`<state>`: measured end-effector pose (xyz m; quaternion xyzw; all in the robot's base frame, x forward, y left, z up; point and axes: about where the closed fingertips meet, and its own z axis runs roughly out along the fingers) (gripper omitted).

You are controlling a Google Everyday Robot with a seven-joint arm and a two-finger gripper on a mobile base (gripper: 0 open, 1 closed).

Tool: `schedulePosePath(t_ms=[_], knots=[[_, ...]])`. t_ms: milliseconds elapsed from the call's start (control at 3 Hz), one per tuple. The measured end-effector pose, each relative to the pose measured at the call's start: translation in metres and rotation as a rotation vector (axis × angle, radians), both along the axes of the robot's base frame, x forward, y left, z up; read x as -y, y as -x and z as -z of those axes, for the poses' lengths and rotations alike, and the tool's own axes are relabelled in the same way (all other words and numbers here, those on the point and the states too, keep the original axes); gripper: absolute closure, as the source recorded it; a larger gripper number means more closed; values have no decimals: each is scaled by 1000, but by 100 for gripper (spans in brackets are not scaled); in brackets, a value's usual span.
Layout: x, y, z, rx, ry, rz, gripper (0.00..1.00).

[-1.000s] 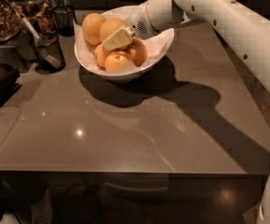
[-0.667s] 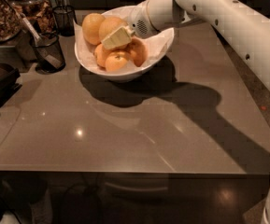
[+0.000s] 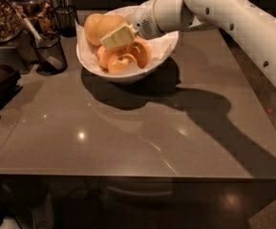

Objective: Pick orange from white bowl

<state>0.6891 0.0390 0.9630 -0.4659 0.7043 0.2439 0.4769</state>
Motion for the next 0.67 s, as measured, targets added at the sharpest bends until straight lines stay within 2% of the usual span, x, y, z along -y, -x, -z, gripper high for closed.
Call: schedulePosePath(t_ms=[333,667], knots=[[-19,43,-26,23,13,-12,100],[-20,44,-26,23,16,-13,100]])
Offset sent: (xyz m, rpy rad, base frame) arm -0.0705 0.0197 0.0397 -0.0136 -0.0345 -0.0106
